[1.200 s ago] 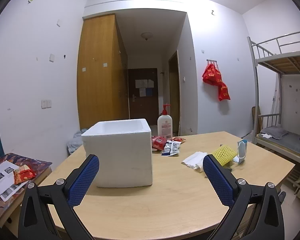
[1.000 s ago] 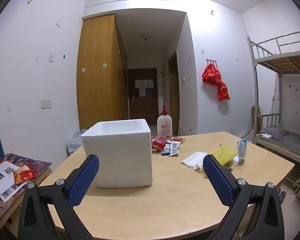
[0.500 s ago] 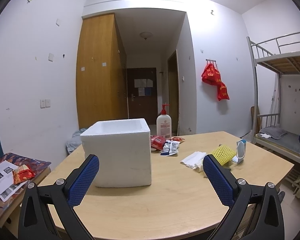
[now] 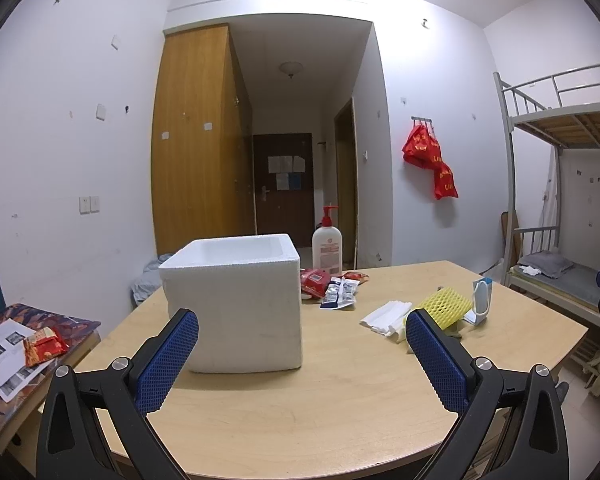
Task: Organize soft objects
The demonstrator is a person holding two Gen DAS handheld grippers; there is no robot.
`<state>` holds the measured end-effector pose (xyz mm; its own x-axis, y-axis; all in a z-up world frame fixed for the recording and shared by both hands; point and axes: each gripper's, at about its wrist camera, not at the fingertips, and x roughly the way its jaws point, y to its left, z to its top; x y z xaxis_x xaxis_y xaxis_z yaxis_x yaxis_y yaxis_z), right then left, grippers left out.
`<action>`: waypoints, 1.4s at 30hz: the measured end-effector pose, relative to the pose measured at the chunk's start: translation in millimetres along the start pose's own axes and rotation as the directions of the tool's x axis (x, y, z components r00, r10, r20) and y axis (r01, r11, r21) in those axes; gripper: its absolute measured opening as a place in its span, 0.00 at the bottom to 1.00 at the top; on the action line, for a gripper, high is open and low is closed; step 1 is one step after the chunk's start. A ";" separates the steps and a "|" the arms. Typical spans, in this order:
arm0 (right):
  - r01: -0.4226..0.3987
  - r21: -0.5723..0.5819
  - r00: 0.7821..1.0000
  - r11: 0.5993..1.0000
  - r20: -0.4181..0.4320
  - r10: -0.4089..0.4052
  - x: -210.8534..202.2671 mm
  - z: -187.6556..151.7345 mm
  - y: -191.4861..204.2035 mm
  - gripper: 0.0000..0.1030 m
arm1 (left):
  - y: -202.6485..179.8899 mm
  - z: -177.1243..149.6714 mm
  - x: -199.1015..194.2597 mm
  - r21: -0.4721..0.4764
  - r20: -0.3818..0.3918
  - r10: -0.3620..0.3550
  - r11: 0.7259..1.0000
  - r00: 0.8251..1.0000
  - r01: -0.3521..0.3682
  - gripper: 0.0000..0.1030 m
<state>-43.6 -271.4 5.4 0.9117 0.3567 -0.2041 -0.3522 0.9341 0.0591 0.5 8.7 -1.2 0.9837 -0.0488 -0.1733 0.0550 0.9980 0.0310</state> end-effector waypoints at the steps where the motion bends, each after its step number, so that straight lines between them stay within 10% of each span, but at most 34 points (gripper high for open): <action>1: -0.002 0.000 1.000 1.000 0.001 0.002 0.2 0.1 -0.1 1.00 | 0.5 0.2 -0.3 -0.001 0.000 -0.001 1.000 1.000 0.001 1.00; 42: 0.021 0.054 0.998 0.998 -0.063 -0.017 55.1 14.5 -35.3 1.00 | -21.8 23.6 64.2 0.017 -0.064 -0.056 0.998 0.996 0.057 1.00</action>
<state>22.1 -284.5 6.3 0.9026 0.3386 -0.2659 -0.3211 0.9409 0.1079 66.5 -17.2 10.2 0.9660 -0.1022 -0.2373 0.1143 0.9927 0.0377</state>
